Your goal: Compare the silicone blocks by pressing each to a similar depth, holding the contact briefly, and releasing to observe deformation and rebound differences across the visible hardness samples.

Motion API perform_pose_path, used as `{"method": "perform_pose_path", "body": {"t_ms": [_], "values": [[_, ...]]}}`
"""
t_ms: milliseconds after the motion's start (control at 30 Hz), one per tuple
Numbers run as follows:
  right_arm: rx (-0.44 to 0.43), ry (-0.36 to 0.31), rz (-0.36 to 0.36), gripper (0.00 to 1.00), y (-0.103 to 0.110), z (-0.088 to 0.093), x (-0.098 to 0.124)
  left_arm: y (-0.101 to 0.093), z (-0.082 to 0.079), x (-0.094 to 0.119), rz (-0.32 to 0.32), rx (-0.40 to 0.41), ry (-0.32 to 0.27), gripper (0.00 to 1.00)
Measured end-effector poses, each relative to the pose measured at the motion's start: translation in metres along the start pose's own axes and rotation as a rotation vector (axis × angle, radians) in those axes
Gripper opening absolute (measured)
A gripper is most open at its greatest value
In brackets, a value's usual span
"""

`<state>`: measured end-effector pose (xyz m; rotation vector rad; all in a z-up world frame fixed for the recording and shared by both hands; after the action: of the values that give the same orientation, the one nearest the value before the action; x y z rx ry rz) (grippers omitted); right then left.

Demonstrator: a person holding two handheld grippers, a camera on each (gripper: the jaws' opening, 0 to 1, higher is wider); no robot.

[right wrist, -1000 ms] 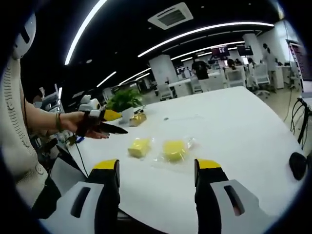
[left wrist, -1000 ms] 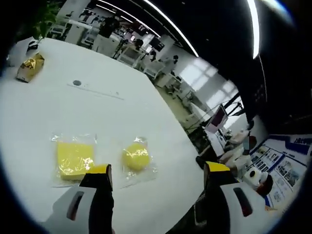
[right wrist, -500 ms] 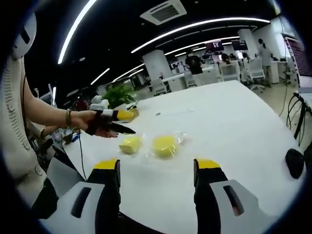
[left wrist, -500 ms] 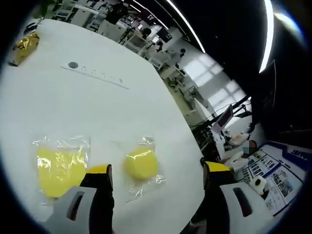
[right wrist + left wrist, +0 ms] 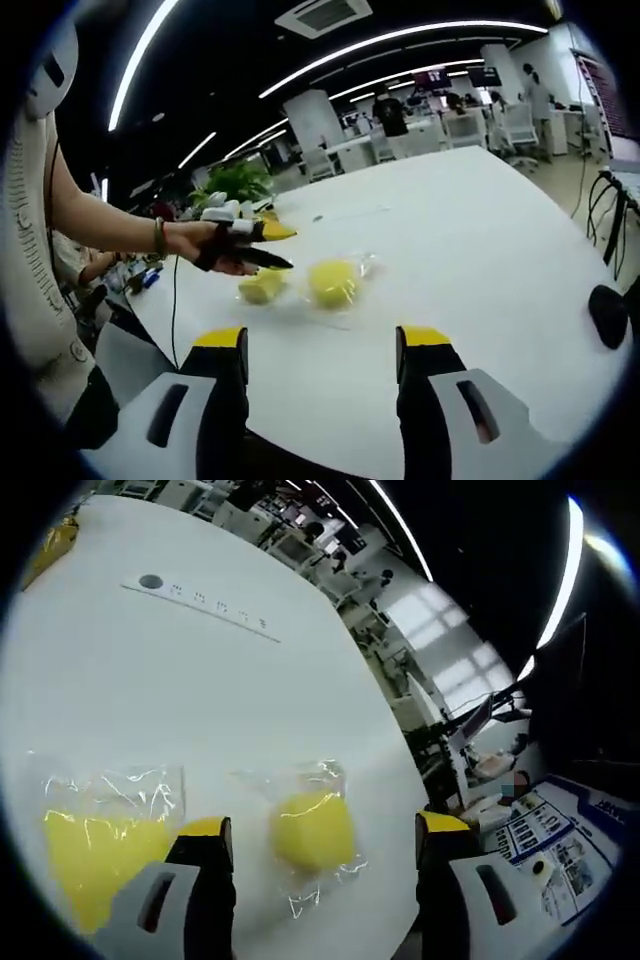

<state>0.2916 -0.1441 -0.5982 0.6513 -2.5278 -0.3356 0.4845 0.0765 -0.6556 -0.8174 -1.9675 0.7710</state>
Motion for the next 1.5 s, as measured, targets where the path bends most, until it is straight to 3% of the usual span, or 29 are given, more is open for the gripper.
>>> {"method": "perform_pose_path", "body": {"t_ms": [267, 700, 967, 1033, 1067, 1200, 1267, 1400, 1500], "values": [[-0.021, 0.025, 0.007, 0.54, -0.001, 0.005, -0.004, 0.014, -0.001, -0.023, 0.016, 0.091, 0.011, 0.72], [-0.038, 0.045, 0.017, 0.53, -0.008, 0.008, -0.007, 0.016, -0.009, -0.046, 0.028, 0.113, 0.011, 0.61], [-0.047, 0.054, 0.024, 0.53, -0.012, 0.011, -0.008, 0.025, -0.013, -0.058, 0.033, 0.142, 0.027, 0.43], [-0.048, 0.057, 0.025, 0.53, -0.014, 0.012, -0.008, 0.027, -0.008, -0.059, 0.037, 0.181, 0.079, 0.34], [-0.051, 0.056, 0.026, 0.53, -0.014, 0.011, -0.009, 0.031, -0.012, -0.061, 0.032, 0.161, 0.057, 0.32], [-0.054, 0.059, 0.028, 0.53, -0.015, 0.013, -0.010, 0.038, -0.012, -0.064, 0.026, 0.213, 0.068, 0.22], [-0.053, 0.063, 0.027, 0.52, -0.014, 0.014, -0.010, 0.040, -0.007, -0.064, 0.008, 0.238, 0.105, 0.16], [-0.050, 0.053, 0.027, 0.50, -0.013, 0.012, -0.012, 0.041, -0.011, -0.064, -0.003, 0.201, 0.083, 0.08], [-0.057, 0.046, 0.023, 0.50, -0.012, 0.010, -0.013, 0.039, -0.012, -0.063, -0.018, 0.115, 0.078, 0.02]]}}
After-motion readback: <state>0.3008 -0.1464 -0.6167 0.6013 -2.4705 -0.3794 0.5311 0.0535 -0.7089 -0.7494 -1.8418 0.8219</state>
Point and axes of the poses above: the point that each gripper's makers call its tool centre point, and the gripper's own axes: x roughly backward along the fingers, y roughly to its left, z roughly out of its underside, the point moved 4 cm from there along x, roughly backward along the fingers, and after that the axes turned 3 degrees about z, right-handed, at the moved point
